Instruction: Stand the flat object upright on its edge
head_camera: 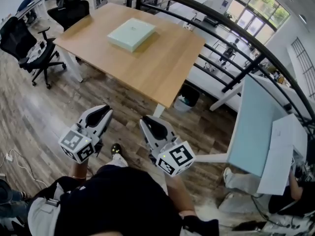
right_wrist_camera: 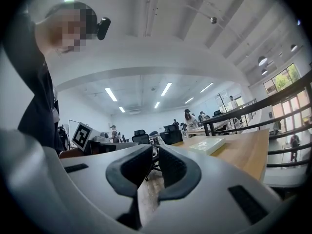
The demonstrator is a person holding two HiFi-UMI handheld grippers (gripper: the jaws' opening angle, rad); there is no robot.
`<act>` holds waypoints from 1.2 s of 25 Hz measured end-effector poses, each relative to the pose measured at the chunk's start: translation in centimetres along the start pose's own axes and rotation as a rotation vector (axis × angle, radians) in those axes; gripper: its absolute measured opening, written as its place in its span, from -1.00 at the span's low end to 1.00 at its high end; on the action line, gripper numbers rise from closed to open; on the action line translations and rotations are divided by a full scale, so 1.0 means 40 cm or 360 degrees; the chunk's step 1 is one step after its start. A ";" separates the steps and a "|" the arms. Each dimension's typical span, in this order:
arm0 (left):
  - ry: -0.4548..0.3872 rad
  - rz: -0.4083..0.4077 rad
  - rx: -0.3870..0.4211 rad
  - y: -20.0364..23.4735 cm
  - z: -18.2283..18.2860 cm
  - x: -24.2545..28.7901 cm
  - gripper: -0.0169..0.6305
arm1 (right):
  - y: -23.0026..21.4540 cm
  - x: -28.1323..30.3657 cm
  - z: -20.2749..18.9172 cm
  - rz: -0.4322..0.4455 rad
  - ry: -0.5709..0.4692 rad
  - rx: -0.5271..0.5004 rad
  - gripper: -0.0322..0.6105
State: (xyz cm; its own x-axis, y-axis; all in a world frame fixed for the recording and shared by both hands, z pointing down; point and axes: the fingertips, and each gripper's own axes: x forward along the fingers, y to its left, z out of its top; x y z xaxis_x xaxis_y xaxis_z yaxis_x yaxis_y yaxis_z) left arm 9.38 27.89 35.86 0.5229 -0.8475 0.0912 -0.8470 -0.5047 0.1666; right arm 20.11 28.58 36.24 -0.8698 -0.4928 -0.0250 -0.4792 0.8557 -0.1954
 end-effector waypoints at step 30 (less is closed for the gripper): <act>0.0060 -0.0334 -0.0030 0.446 0.025 0.127 -0.76 | -0.096 0.453 -0.019 -0.0283 0.0035 0.0008 -0.80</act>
State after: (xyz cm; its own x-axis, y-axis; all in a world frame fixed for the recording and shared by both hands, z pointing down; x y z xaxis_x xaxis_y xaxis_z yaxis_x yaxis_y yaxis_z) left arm -3.18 14.40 38.30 0.6910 -0.7173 0.0892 -0.7176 -0.6659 0.2042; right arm 6.12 16.49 37.29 -0.7740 -0.6324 0.0320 -0.6250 0.7547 -0.1994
